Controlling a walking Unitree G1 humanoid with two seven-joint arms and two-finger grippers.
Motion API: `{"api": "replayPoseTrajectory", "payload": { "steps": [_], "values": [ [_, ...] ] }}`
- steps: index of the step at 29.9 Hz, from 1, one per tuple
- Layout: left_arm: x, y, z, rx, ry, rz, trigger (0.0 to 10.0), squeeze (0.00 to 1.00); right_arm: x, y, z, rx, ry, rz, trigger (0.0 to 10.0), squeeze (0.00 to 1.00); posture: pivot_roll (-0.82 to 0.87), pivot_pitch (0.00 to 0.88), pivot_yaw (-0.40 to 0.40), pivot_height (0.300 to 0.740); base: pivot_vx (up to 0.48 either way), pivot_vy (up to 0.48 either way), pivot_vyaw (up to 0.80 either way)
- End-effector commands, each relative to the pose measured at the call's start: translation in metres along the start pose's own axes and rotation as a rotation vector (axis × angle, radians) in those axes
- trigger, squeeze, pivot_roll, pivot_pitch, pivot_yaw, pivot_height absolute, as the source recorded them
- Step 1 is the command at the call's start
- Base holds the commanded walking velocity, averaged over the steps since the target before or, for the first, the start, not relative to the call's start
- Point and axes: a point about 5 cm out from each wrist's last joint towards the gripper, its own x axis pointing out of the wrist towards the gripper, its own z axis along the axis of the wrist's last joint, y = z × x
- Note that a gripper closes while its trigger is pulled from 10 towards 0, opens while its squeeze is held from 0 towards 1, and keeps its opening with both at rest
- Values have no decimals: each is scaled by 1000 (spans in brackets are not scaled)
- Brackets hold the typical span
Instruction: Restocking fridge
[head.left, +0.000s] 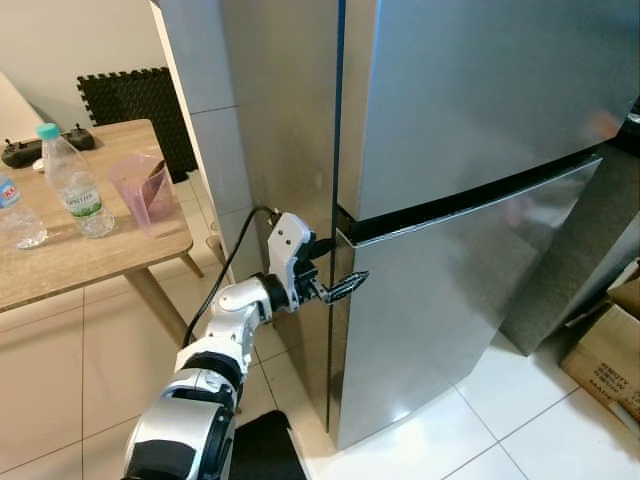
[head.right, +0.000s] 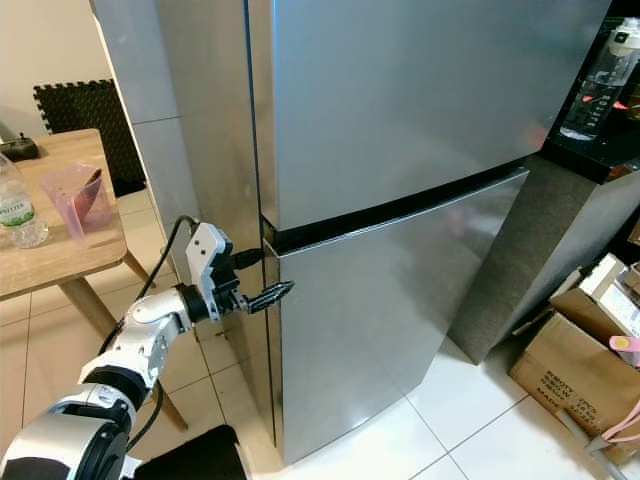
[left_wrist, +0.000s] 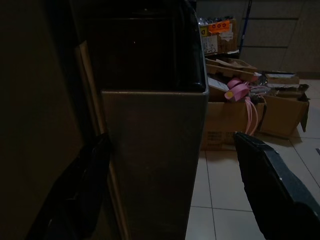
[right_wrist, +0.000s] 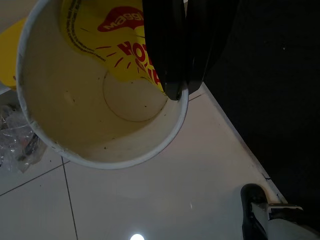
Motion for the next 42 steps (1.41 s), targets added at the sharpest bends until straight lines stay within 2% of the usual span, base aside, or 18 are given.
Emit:
{"api": "replayPoseTrajectory", "payload": {
  "steps": [1, 5, 9, 21, 34, 35, 36, 39, 42],
  "values": [
    [11, -7, 6, 12, -22, -66, 10000, 0, 0, 3, -2, 8, 1, 0, 10000, 0, -100, 0, -11, 740, 0, 0, 0],
    [14, -13, 6, 3, -40, -106, 10000, 0, 0, 3, -2, 10, 1, 0, 10000, 0, -101, 0, -9, 740, 0, 0, 0],
    [20, -28, 5, -16, -73, -207, 10000, 0, 0, 3, -1, 14, -1, 0, 10000, 0, -101, 0, -8, 740, 0, 0, 0],
    [20, -29, 6, -25, -82, -221, 10000, 0, 0, 3, -1, 18, -2, -2, 10000, 0, -101, 0, -9, 740, 0, 0, 0],
    [21, -36, 6, -41, -92, -268, 10000, 0, 0, 1, 0, 20, -3, -3, 10000, 0, -100, 0, -9, 740, 0, 0, 0],
    [21, -39, 5, -45, -92, -293, 10000, 0, 0, 1, 0, 19, -3, -3, 10000, 0, -99, 0, -11, 740, 0, 0, 0],
    [22, -50, 3, -52, -90, -380, 10000, 0, 0, 1, 0, 19, -4, -3, 10000, 0, -99, 0, -11, 740, 0, 0, 0],
    [22, -56, 0, -55, -84, -406, 10000, 0, 0, 1, 0, 19, -4, -4, 10000, 0, -99, 0, -11, 740, 0, 0, 0],
    [23, -55, -2, -58, -77, -385, 10000, 0, 0, 1, 0, 20, -4, -3, 10000, 0, -98, 0, -10, 740, 0, 0, 0]
  ]
}}
